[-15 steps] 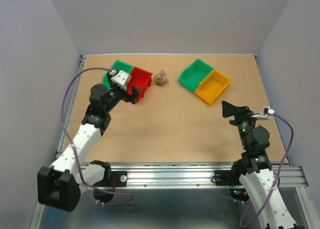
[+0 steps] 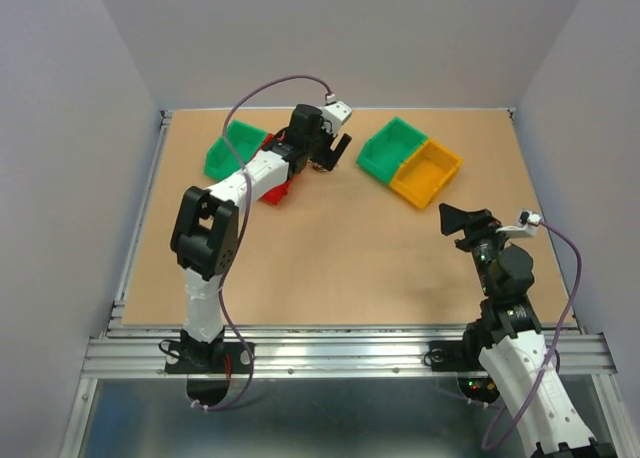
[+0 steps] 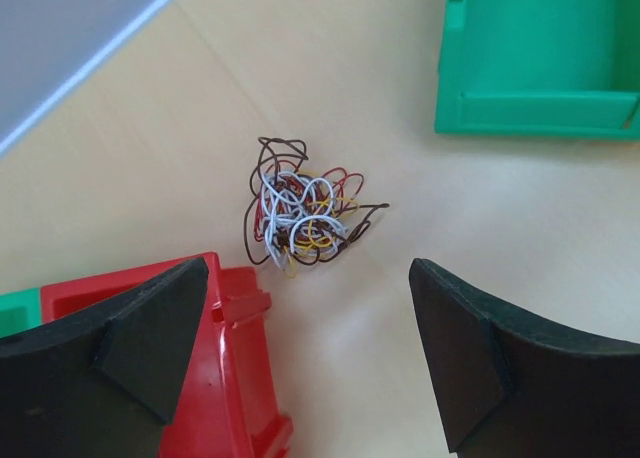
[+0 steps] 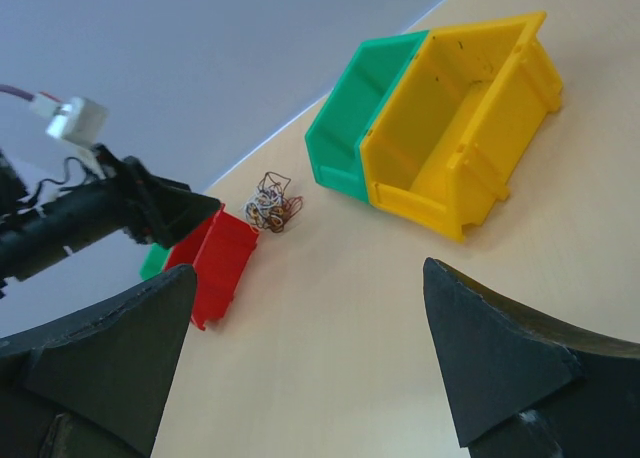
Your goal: Untangle the cables
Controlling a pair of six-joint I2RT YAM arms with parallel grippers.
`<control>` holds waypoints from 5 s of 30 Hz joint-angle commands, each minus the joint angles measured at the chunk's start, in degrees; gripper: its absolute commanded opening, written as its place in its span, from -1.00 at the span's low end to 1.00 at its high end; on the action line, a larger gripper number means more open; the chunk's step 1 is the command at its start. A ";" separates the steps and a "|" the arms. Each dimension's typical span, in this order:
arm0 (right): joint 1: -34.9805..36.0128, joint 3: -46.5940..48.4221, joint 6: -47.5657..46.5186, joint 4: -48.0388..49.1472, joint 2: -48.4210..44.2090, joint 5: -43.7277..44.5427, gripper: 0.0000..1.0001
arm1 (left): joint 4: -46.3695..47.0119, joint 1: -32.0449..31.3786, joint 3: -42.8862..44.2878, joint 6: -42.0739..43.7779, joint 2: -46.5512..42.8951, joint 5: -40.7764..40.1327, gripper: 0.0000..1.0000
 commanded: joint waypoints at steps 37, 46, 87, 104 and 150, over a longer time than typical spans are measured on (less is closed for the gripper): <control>0.27 -1.28 -4.59 1.96 -3.46 -1.78 1.00 | -15.55 -2.17 12.91 1.88 13.09 -3.52 -1.00; 0.36 0.04 -8.46 14.67 12.16 -22.40 0.93 | -13.88 -3.48 -9.25 0.39 -12.92 13.25 -1.00; 25.49 15.77 -16.02 31.32 64.29 -14.36 0.58 | -6.23 -7.26 -31.86 0.82 -21.05 13.36 0.21; 28.22 17.01 -16.63 35.27 66.87 -11.28 -0.99 | -6.76 -7.79 -32.55 2.05 -23.15 15.47 0.19; 30.42 31.07 -16.72 15.06 39.60 -24.11 -0.99 | 27.52 -8.14 -53.04 1.44 -55.68 28.39 0.50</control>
